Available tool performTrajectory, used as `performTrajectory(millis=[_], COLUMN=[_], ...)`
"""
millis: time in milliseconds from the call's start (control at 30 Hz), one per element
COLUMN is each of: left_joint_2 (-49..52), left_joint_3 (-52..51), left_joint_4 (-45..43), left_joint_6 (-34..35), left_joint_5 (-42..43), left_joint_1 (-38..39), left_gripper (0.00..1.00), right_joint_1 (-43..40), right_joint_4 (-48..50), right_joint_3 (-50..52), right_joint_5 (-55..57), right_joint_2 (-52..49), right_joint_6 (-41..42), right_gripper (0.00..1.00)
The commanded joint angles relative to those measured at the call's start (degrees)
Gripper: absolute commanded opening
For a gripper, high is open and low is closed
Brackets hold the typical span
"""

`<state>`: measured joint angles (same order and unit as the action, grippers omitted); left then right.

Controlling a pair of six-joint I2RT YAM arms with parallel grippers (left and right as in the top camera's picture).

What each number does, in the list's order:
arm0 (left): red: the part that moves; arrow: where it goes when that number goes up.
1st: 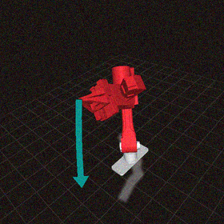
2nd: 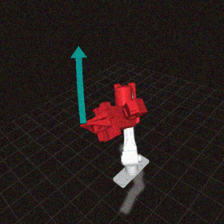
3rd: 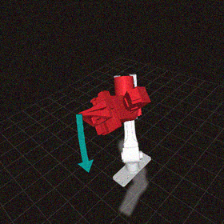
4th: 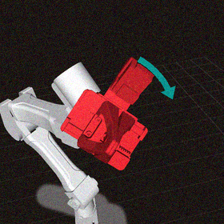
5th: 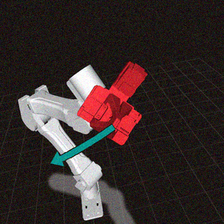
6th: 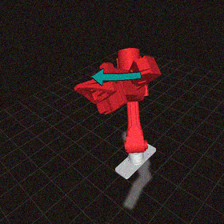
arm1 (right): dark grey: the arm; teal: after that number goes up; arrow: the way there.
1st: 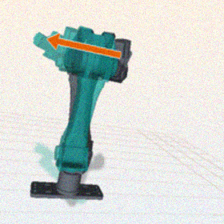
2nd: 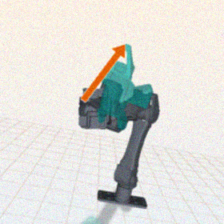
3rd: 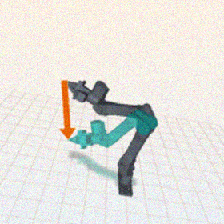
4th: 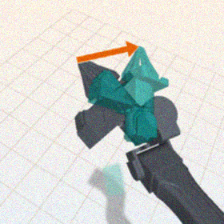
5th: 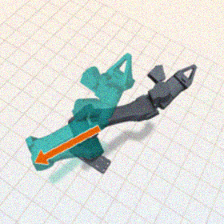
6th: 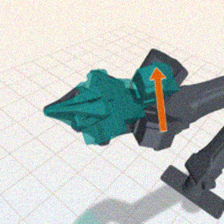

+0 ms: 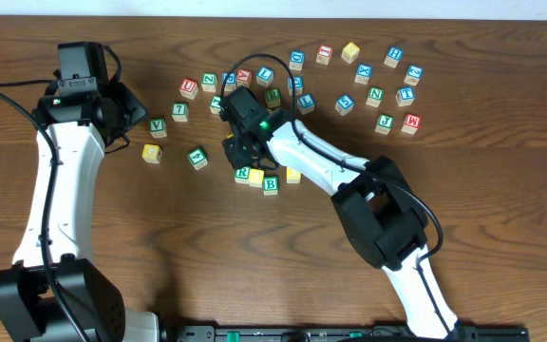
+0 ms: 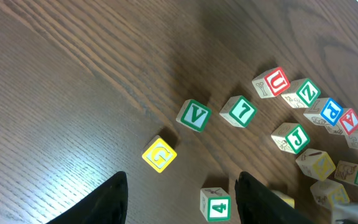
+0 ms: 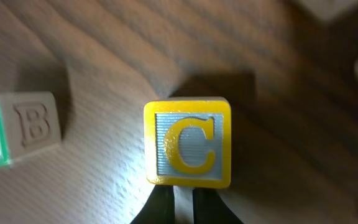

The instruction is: Spell out ROBOT

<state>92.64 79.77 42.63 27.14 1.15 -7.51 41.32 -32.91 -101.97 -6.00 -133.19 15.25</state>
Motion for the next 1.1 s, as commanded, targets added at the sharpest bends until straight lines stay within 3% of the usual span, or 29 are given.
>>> performTrajectory(millis=[0, 200, 433, 733, 767, 833, 1067], left_joint_2=[0.92, 0.92, 0.92, 0.92, 0.92, 0.92, 0.92], left_joint_3=[-0.04, -0.04, -0.04, -0.04, -0.04, -0.04, -0.04], left_joint_4=[0.02, 0.09, 0.74, 1.66, 1.55, 1.25, 0.81], left_joint_6=[-0.52, -0.52, -0.52, -4.20, -4.22, -4.22, -4.22], left_joint_5=[-0.72, -0.72, -0.72, -0.72, -0.72, -0.72, -0.72], left_joint_1=[-0.20, -0.20, -0.20, 0.85, 0.94, 0.94, 0.94], left_gripper=[0.55, 0.55, 0.55, 0.55, 0.55, 0.55, 0.55], right_joint_1=[-0.66, -0.74, -2.05, -11.52, -12.66, -15.58, -23.91], right_joint_4=[5.16, 13.29, 10.84, -1.16, -2.60, -7.21, -20.76], right_joint_3=[0.09, 0.04, -1.16, -1.16, -1.16, -1.16, -1.16], right_joint_5=[1.62, 4.96, 3.52, 2.60, 2.58, 2.54, 2.38], right_joint_2=[-0.94, -0.94, 4.63, 22.18, 23.15, 24.79, 24.35], right_joint_6=[-0.50, -0.63, -0.50, 3.17, 3.17, 4.57, 5.92], right_gripper=[0.04, 0.06, 0.09, 0.41, 0.51, 0.59, 0.58])
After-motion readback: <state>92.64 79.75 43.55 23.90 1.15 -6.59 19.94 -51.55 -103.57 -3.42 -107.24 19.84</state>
